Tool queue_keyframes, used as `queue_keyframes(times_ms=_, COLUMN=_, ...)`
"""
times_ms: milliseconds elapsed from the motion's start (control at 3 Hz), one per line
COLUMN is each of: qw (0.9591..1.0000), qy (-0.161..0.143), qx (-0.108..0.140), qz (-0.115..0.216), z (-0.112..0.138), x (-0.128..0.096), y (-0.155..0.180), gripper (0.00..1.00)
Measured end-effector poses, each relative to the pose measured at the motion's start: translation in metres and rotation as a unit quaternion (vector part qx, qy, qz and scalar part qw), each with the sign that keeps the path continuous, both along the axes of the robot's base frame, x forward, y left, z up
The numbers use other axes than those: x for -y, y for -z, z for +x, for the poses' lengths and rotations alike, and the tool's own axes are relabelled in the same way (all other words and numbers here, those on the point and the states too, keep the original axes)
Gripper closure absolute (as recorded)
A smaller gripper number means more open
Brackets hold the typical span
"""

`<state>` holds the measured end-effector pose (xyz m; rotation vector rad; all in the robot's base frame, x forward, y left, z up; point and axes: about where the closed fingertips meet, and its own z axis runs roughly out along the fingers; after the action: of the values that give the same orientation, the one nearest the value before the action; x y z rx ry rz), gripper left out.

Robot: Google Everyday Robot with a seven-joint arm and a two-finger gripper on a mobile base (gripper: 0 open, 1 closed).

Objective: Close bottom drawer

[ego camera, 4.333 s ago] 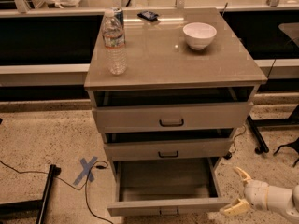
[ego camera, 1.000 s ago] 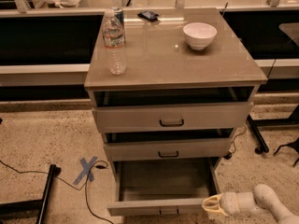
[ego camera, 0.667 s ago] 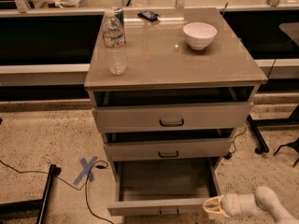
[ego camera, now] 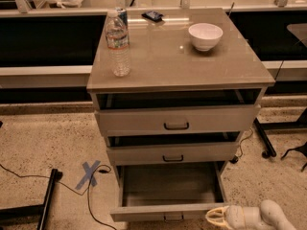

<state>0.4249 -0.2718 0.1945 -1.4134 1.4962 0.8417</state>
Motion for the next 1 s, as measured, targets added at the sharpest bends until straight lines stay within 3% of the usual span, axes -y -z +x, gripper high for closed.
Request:
queue_keyframes(times_ms=667, qw=0.9997, qy=-0.019, qx=0.009, qz=-0.015, z=-0.005, x=-0.023, y=0.011, gripper=1.0)
queue_keyframes(times_ms=1000, qw=0.9994, qy=0.005, qx=-0.006, qz=-0.035, z=-0.002, x=-0.026, y=0.011, gripper=1.0)
